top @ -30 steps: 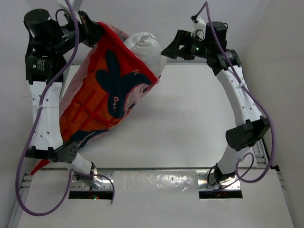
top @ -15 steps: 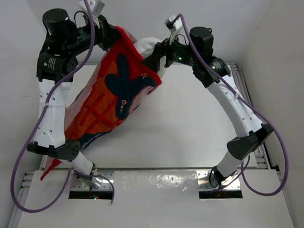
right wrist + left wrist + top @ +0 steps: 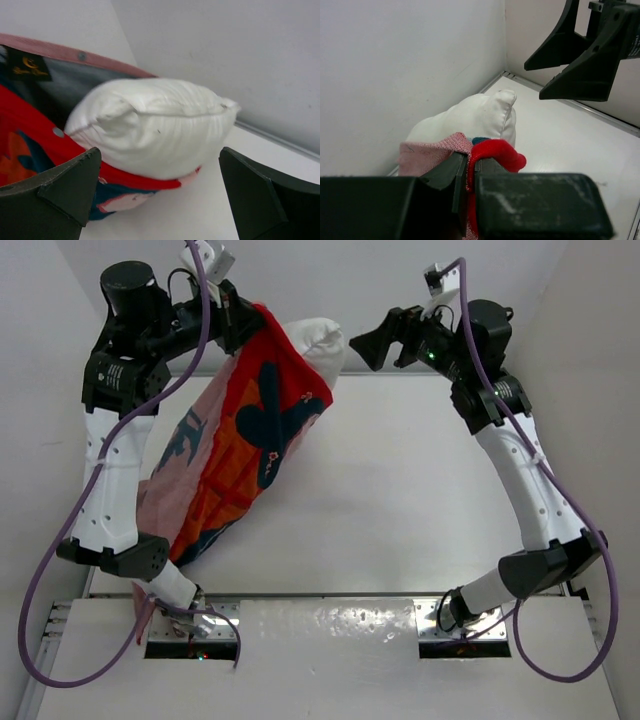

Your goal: Put the pillow into the pillowcase

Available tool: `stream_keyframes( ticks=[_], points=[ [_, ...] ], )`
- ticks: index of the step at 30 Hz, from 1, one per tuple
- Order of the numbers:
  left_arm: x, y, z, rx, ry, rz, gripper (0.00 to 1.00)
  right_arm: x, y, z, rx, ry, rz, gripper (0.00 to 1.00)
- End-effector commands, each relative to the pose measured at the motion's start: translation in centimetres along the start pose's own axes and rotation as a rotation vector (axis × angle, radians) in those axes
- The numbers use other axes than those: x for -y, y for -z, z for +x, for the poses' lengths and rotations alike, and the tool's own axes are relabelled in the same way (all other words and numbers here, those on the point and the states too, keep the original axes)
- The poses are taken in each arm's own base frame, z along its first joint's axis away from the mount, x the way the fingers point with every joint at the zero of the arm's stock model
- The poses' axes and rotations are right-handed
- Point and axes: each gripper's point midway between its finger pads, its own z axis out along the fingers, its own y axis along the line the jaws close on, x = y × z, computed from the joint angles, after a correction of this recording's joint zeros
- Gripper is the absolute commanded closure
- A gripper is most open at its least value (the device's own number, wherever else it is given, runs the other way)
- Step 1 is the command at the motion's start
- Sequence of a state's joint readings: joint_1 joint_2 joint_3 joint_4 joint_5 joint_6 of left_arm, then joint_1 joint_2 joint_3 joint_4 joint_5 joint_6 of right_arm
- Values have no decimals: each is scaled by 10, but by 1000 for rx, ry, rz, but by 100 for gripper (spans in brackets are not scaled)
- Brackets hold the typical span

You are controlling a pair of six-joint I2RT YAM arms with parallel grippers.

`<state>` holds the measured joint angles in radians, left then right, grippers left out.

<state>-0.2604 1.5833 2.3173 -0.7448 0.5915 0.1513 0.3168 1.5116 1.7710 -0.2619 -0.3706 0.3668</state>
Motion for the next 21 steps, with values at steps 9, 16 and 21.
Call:
stream_keyframes(
  ticks=[9, 16, 21],
  points=[
    [21, 25, -69, 197, -128, 8, 100, -64, -65, 22, -32, -70, -228, 1],
    [5, 25, -71, 208, -119, -77, 100, -78, -72, 37, -84, -94, -260, 84],
    [7, 7, -88, 287, -94, -68, 100, -120, -29, -16, 35, -55, -327, 100]
  ],
)
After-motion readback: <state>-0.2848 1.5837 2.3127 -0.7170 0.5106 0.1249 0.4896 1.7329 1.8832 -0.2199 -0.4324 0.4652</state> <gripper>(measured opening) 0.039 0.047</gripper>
